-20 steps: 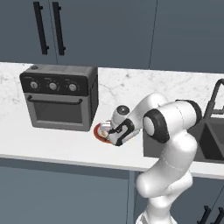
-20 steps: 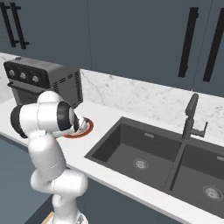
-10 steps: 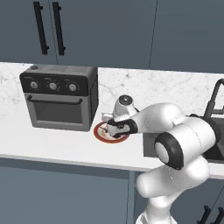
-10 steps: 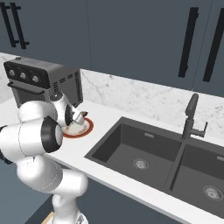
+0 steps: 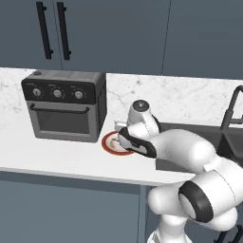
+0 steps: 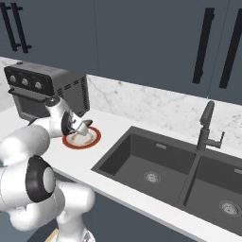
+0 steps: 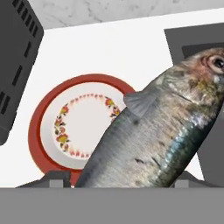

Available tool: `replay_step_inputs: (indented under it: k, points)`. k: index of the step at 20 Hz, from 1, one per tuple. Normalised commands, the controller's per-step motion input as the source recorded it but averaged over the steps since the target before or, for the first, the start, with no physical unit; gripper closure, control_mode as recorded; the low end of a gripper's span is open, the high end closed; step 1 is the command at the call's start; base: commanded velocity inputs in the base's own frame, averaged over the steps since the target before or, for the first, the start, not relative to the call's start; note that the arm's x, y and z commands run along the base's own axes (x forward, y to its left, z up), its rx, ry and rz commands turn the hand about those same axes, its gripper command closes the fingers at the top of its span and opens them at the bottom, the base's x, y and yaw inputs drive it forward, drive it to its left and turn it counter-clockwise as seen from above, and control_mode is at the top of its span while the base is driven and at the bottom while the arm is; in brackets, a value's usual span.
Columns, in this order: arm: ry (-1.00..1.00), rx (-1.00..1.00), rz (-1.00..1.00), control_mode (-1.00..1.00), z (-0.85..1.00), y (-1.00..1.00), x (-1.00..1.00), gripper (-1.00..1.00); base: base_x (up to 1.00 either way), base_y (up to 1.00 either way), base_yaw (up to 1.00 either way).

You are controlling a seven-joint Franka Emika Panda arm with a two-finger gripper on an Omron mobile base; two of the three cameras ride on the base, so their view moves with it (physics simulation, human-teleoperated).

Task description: Pick up the knife from the drawer and place it on the cutting board. Then place the meat from the plate to the cutting board.

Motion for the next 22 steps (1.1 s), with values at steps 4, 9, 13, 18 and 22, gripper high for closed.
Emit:
replay_step_inputs:
  k: [4,9,13,18,22]
  points:
    - [-0.06,0.00,0.00,-1.00,0.09,-0.47,-0.61,1.00,0.00,0.00,0.00]
    - [0.00,0.00,0.00,-1.00,0.28,-0.36,-0.71,1.00,0.00,0.00,0.00]
    - [0.00,0.00,0.00,-1.00,0.34,-0.23,-0.90,1.00,0.00,0.00,0.00]
    - [0.00,0.00,0.00,1.00,0.00,0.00,0.00,1.00,-1.00,-0.37,0.00]
    - [0.00,0.00,0.00,1.00,0.00,0.00,0.00,1.00,-0.96,-0.92,-0.11]
